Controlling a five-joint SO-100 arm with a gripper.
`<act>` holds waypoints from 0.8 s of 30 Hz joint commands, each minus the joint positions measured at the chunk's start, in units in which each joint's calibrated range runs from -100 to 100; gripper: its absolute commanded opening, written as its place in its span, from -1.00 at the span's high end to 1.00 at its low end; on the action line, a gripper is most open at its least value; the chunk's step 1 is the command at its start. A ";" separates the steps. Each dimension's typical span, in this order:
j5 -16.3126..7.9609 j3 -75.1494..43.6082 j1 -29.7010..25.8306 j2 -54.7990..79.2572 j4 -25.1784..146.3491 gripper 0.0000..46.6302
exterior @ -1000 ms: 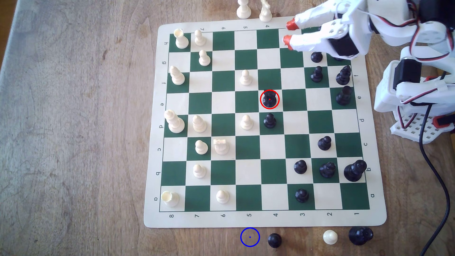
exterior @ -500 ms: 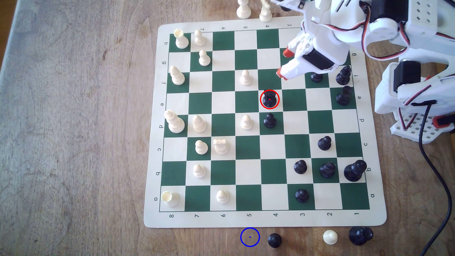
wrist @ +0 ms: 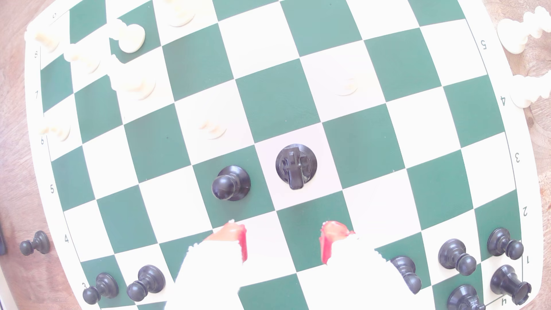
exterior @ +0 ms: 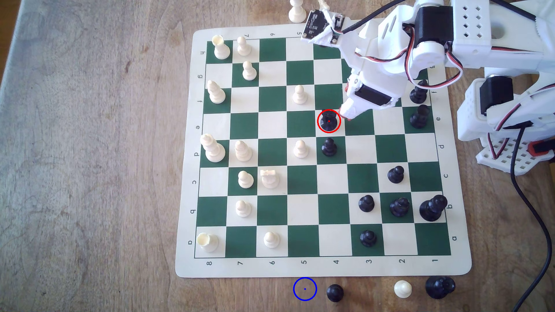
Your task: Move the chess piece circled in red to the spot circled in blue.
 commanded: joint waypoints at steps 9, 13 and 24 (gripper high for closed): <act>-0.10 1.26 0.93 7.63 -7.18 0.44; -0.10 2.72 0.31 9.24 -9.15 0.44; 2.15 4.98 1.09 10.52 -12.59 0.41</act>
